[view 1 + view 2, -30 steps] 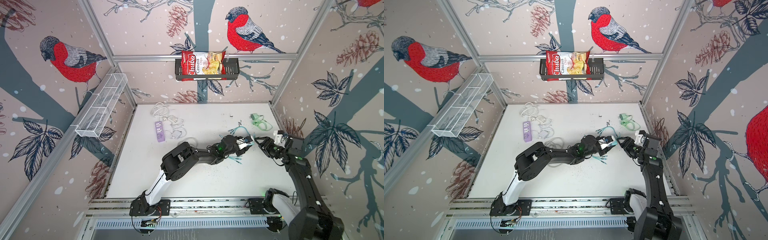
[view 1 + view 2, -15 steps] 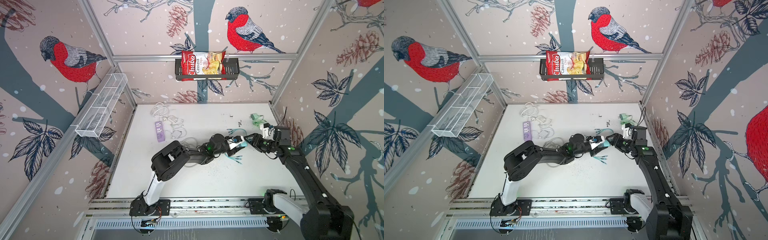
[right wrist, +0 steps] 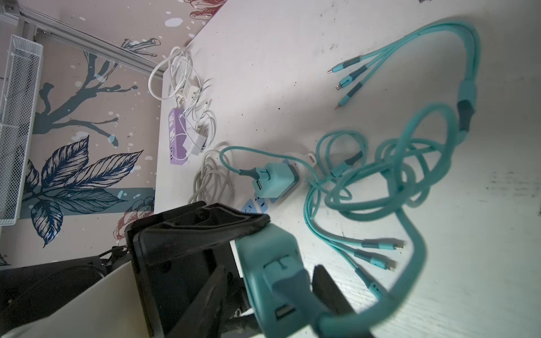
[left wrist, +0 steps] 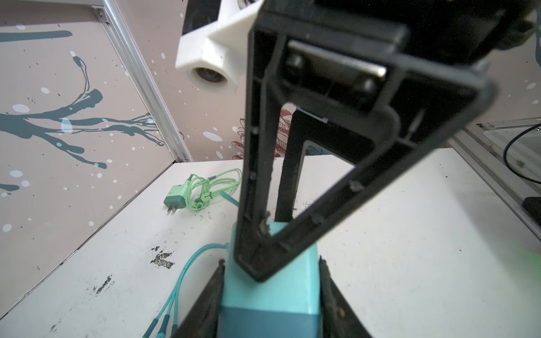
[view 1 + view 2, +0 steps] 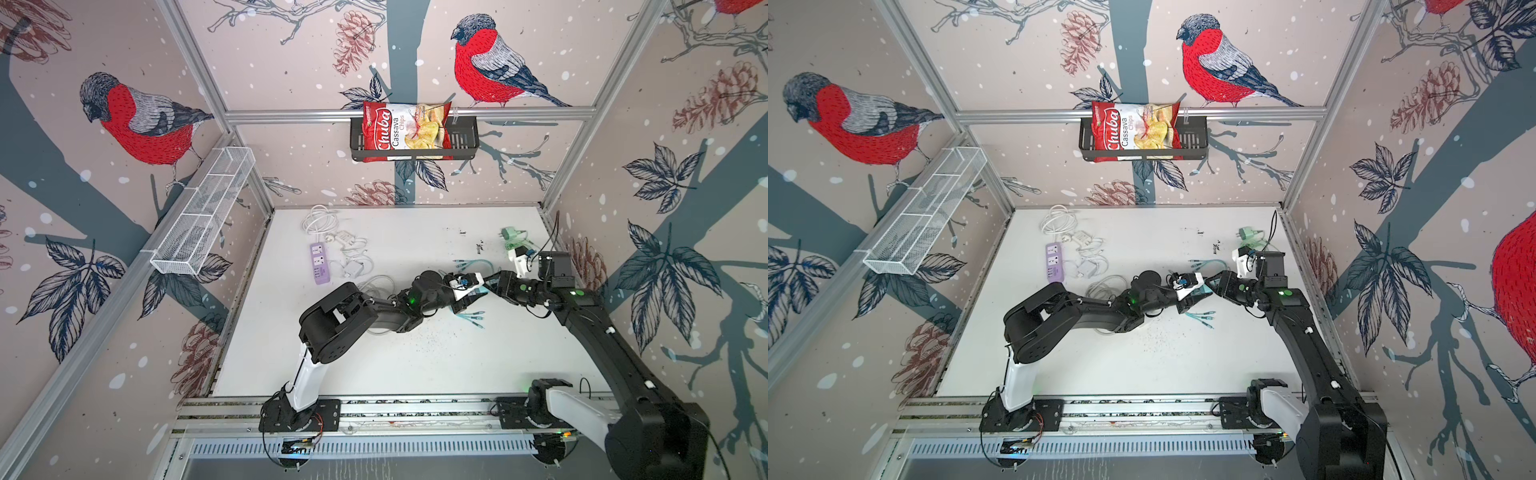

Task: Insert the plug

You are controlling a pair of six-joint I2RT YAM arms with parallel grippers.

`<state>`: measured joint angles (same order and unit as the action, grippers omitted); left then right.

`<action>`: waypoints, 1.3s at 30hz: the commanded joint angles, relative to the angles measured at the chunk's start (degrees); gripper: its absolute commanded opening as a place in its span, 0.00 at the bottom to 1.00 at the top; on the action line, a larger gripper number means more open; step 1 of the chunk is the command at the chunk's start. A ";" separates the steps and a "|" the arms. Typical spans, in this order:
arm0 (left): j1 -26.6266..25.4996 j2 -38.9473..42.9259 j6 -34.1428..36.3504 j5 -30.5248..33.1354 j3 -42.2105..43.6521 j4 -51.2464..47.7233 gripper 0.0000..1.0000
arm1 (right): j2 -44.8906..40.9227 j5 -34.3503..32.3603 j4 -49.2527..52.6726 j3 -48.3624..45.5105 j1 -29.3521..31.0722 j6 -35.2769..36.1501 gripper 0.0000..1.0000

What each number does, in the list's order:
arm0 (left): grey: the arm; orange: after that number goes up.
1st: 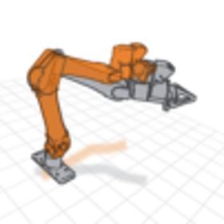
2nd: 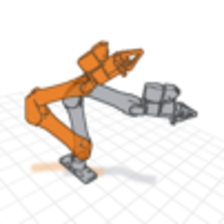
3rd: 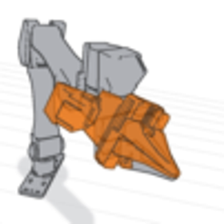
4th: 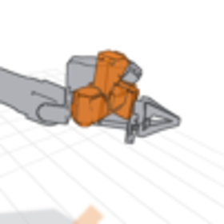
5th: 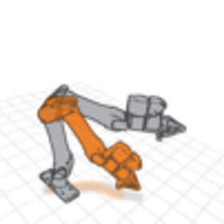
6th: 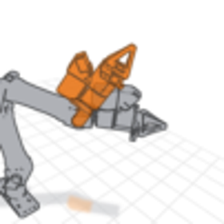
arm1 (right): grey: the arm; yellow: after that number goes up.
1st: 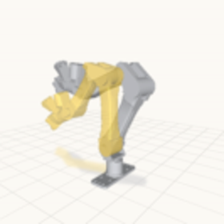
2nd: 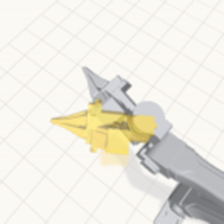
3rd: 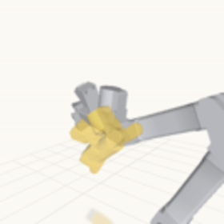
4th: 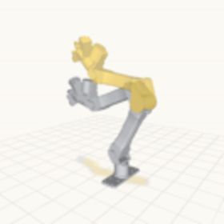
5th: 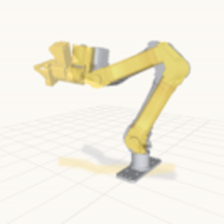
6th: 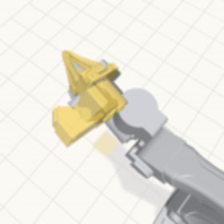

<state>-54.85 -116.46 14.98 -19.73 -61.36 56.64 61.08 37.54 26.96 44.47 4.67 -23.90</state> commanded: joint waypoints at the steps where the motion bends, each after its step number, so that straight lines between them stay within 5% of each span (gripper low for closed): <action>1: 0.09 0.69 -0.48 -1.42 0.55 5.05 0.29 | 0.44 1.84 -1.72 0.37 0.35 1.17 0.42; 20: 0.27 0.54 -0.83 -1.39 0.94 4.58 0.29 | -0.87 5.09 -4.01 -0.48 0.41 0.01 0.36; 28: 0.28 1.10 -2.44 0.02 2.43 6.46 0.50 | -2.22 3.24 -4.01 -0.65 0.43 -0.44 0.17; 39: 0.06 9.29 -2.89 7.27 9.51 2.81 0.82 | -3.08 -8.31 2.44 4.01 0.76 0.67 0.12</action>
<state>-54.70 -109.69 12.05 -15.64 -53.43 60.16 58.19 32.18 28.10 47.35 5.13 -23.94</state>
